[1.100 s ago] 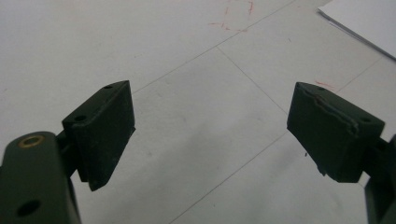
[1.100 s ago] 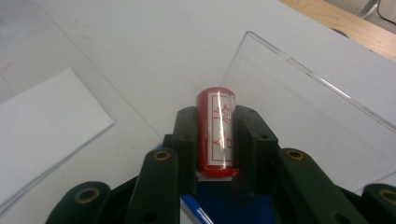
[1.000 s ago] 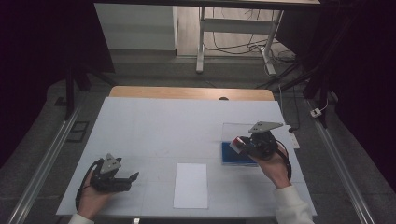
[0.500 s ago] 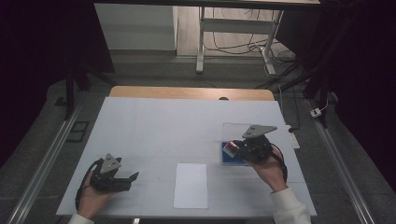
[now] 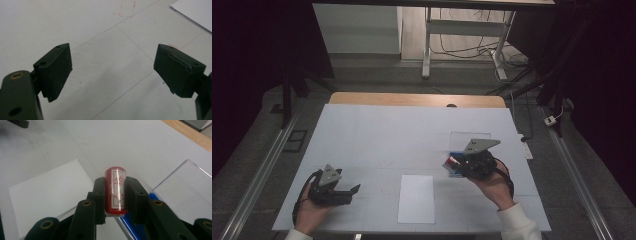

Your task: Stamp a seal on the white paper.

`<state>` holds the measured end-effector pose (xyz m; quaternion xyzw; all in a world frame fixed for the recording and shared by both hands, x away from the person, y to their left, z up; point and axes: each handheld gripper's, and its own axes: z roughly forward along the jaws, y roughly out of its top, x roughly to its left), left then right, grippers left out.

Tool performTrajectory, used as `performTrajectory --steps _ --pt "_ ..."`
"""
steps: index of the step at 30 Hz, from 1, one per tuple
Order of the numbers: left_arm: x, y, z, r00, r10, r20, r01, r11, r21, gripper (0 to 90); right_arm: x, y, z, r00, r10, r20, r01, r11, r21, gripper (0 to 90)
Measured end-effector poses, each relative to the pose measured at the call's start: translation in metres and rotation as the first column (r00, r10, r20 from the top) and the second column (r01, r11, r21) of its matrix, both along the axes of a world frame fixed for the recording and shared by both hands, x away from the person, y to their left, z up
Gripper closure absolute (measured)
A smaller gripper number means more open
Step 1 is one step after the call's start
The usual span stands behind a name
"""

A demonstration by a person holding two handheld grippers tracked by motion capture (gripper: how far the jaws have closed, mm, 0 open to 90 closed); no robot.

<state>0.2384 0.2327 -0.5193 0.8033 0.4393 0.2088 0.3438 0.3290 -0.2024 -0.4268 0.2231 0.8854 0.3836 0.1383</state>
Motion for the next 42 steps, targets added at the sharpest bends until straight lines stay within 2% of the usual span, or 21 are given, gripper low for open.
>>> performTrajectory --steps 11,17,34,42 --pt "0.000 0.000 0.000 1.0000 0.002 0.000 -0.002 1.0000 -0.004 15.4 -0.012 0.017 -0.002 0.9980 0.064 -0.003 -0.064 0.998 -0.011 70.1" --pt "0.000 0.000 0.000 1.0000 0.001 0.000 -0.001 1.0000 -0.003 15.3 -0.016 0.025 -0.006 0.9947 0.099 -0.029 -0.099 0.995 -0.002 70.1" --pt "0.000 0.000 0.000 1.0000 -0.002 0.002 0.002 1.0000 -0.001 15.4 -0.028 0.042 -0.012 0.9876 0.153 -0.036 -0.153 0.988 -0.023 70.1" --pt "0.000 -0.001 0.000 1.0000 -0.002 -0.001 0.002 1.0000 0.002 15.4 -0.034 0.049 -0.014 0.9844 0.174 -0.026 -0.175 0.984 -0.026 70.1"
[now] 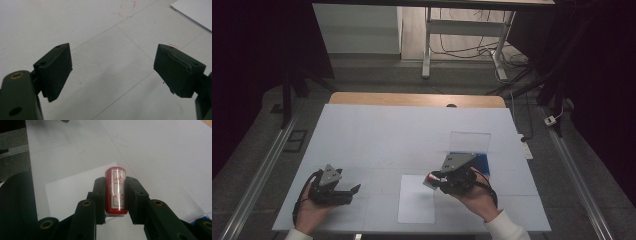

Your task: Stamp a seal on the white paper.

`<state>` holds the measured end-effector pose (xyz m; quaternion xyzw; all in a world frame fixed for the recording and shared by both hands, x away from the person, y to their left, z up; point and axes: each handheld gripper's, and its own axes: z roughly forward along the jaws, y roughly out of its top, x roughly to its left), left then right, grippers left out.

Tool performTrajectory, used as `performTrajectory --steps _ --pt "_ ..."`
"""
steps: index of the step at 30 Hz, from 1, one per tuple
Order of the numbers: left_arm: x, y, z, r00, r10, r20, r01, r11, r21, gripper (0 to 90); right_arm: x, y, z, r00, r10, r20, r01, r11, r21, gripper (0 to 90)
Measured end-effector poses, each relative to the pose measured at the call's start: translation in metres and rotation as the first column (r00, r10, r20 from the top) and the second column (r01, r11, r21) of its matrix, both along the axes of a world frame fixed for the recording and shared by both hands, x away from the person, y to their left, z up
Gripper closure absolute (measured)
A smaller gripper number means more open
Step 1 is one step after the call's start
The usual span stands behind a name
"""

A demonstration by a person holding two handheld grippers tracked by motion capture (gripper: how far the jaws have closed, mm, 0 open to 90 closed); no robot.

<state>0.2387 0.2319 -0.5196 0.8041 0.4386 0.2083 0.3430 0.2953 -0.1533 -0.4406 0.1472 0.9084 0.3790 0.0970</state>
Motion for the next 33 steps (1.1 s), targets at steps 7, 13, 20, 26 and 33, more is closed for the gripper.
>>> performTrajectory --steps 7,13,20,26,33 --pt "0.000 0.000 0.000 1.0000 -0.001 0.003 0.001 1.0000 -0.001 15.4 -0.004 0.007 -0.002 0.9995 0.029 -0.011 -0.028 1.000 0.013 70.1" --pt "0.000 0.000 0.000 1.0000 0.000 0.003 0.000 1.0000 -0.002 15.4 -0.008 0.014 -0.006 0.9991 0.041 -0.013 -0.041 0.999 -0.004 70.1" --pt "0.000 0.000 0.000 1.0000 -0.003 0.001 0.003 1.0000 0.000 15.4 -0.012 0.024 -0.014 0.9974 0.066 -0.027 -0.067 0.997 -0.026 70.1" --pt "0.000 -0.001 0.000 1.0000 -0.002 0.001 0.002 1.0000 0.002 15.4 -0.014 0.033 -0.021 0.9968 0.075 -0.026 -0.076 0.996 -0.049 70.1" --pt "0.000 0.000 0.000 1.0000 -0.001 0.000 0.001 1.0000 0.001 15.4 -0.013 0.044 -0.027 0.9958 0.085 -0.034 -0.088 0.993 -0.085 70.1"
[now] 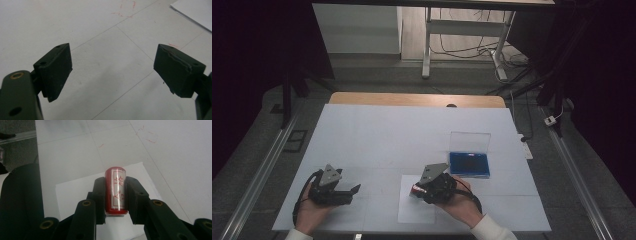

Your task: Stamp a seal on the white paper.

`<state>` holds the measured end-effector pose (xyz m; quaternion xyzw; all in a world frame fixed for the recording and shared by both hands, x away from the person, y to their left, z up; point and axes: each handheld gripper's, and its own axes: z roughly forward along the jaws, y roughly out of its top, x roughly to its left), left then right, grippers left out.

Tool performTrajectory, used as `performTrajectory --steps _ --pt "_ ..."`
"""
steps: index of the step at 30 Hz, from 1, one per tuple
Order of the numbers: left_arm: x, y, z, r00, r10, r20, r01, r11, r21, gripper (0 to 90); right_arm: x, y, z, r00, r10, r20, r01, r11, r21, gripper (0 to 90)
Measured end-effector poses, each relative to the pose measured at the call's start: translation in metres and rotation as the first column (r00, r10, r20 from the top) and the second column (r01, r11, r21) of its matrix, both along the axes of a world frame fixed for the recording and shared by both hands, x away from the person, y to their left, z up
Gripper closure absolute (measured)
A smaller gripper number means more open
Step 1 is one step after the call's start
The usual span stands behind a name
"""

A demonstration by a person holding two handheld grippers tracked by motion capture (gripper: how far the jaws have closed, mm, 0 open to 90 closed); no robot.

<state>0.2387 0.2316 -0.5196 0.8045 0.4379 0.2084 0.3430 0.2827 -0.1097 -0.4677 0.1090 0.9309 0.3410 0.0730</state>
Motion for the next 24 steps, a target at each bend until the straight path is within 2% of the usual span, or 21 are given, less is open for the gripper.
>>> performTrajectory --steps 7,24 --pt "0.000 0.000 0.000 1.0000 0.001 0.000 -0.001 1.0000 0.000 15.4 0.001 0.007 -0.005 1.0000 0.003 0.002 -0.003 0.998 -0.060 70.1" --pt "0.000 0.000 0.000 1.0000 0.001 0.001 -0.001 1.0000 0.002 15.6 0.003 0.010 -0.012 1.0000 0.001 0.004 0.000 0.996 -0.090 70.0"
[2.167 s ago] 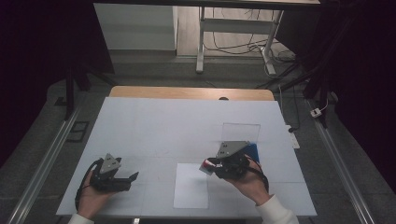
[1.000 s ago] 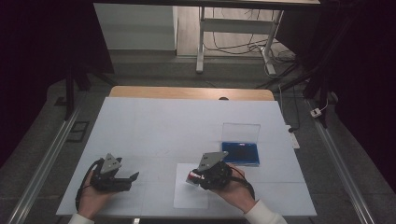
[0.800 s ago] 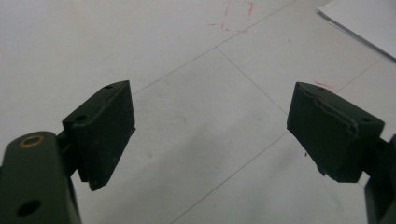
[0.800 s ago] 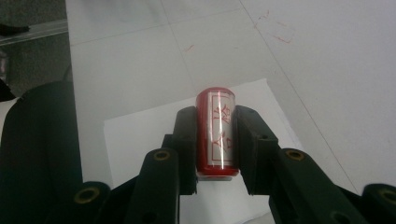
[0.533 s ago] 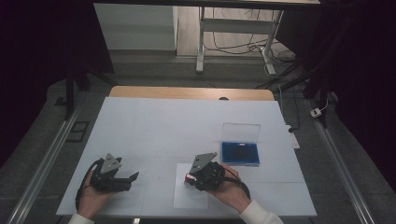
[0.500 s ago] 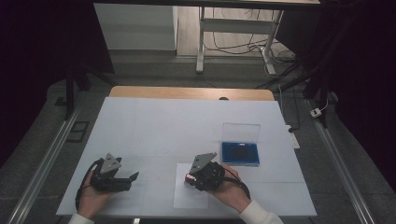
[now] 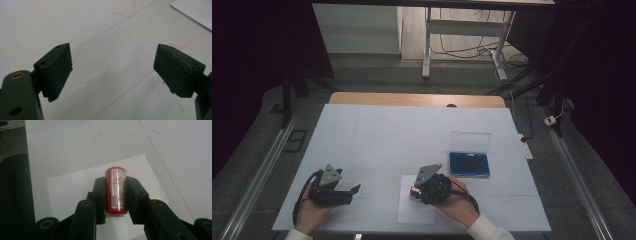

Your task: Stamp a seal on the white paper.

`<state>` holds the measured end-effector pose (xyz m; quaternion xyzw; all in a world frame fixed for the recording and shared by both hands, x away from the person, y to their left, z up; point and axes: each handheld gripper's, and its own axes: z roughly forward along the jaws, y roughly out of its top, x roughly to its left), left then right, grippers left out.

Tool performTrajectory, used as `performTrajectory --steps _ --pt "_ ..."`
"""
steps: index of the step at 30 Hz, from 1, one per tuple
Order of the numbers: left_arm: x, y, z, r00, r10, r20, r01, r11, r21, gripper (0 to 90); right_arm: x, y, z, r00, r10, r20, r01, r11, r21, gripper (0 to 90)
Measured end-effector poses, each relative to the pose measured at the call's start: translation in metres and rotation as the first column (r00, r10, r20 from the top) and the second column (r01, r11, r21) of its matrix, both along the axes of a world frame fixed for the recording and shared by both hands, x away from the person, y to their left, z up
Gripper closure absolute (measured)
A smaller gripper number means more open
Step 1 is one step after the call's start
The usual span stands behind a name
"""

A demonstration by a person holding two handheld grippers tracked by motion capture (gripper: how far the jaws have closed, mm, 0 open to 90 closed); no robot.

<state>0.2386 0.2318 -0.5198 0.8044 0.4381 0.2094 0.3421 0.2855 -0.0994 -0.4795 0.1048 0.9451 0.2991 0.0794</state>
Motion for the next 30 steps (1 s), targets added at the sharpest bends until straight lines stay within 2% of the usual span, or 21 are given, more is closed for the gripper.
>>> performTrajectory --steps 4,30 --pt "0.0000 0.0002 0.0000 1.0000 -0.001 0.000 0.001 1.0000 0.000 15.6 0.0000 0.0005 -0.0014 0.9999 -0.001 0.014 0.001 1.000 -0.011 70.1" --pt "-0.0004 0.0011 0.0003 1.0000 0.002 -0.001 -0.002 1.0000 -0.001 15.6 0.0016 0.0024 -0.0066 1.0000 0.004 0.006 -0.004 1.000 -0.024 70.1"
